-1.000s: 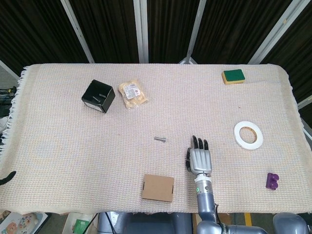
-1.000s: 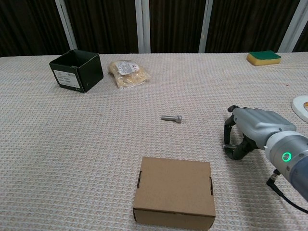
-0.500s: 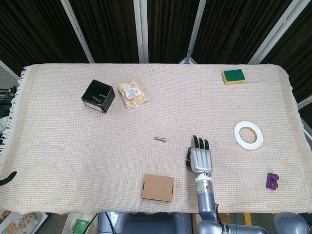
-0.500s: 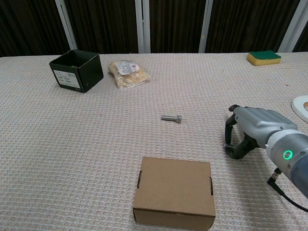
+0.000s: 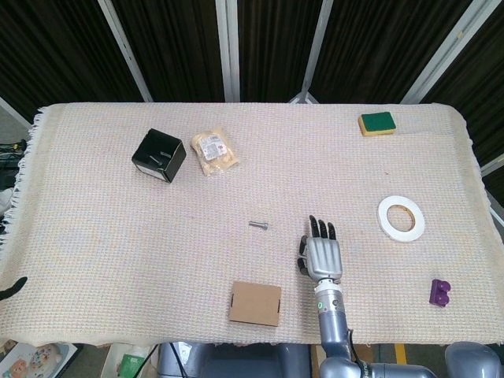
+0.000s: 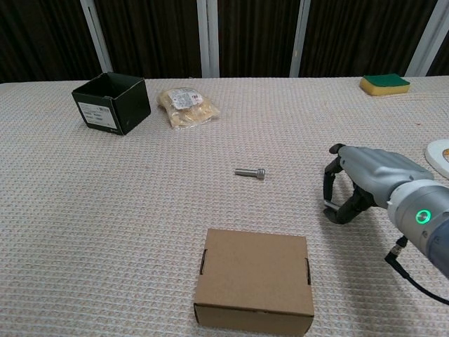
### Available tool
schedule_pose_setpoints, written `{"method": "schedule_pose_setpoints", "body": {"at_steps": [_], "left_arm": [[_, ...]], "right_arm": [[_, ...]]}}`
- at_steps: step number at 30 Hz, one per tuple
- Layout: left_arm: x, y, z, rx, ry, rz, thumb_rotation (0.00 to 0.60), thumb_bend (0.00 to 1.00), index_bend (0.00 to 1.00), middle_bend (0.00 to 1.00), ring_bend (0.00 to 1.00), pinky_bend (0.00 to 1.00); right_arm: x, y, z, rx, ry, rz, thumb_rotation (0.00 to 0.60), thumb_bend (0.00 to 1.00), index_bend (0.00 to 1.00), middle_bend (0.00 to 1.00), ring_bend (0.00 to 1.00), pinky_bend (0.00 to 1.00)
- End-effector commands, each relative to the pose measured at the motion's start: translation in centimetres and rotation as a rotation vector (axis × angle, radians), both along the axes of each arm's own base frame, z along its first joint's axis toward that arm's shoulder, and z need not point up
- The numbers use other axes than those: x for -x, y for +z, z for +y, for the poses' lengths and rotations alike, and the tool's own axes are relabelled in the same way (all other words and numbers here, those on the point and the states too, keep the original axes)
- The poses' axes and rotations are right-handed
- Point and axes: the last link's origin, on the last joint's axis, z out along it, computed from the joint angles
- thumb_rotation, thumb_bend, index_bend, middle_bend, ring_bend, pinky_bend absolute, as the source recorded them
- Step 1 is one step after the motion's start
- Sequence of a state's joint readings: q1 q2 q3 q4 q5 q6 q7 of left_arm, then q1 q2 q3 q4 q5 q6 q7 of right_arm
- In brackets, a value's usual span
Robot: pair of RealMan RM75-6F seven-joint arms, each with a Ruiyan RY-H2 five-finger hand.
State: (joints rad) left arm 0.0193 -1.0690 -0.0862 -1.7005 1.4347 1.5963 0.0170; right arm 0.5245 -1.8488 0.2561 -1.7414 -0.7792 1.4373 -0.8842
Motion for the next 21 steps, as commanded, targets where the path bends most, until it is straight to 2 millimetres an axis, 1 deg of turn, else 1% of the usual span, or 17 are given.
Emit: {"method": "schedule_pose_setpoints", "body": {"at_steps": [1,4,9,21], "left_arm": [[0.0,0.0,0.0,0.0,-0.001,0.0,0.6,0.15,0.17,0.13,0.0,0.05],[0.0,0.0,0.0,-0.001,0.0,-0.001,0.6,0.15,0.17,0.13,0.0,0.05],[0.0,0.0,0.0,-0.001,0.0,0.0,0.6,0.15,0.17,0.13,0.0,0.05],[-0.1,-0.1,0.0,0.001,0.002,0.003,0.6,0.15,0.17,0.13,0.0,0.05]], "right_arm": [[-0.5,0.4,-0.2,0.002,-0.013,-0.092,0.6,0.42,0.66,0.0,0.0,0.0],[-0.5,0.7,-0.4,-0.002,-0.031,-0.167,0.6,0.42,0.66,0.0,0.0,0.0],[-0.2,1.0,-0.9,0.012,-0.043,-0.233,0.6,0.42,0.66,0.0,0.0,0.0],[0.6,1.5,-1.6,0.023,-0.063,-0.248,0.6,0.42,0.66,0.0,0.0,0.0]]}}
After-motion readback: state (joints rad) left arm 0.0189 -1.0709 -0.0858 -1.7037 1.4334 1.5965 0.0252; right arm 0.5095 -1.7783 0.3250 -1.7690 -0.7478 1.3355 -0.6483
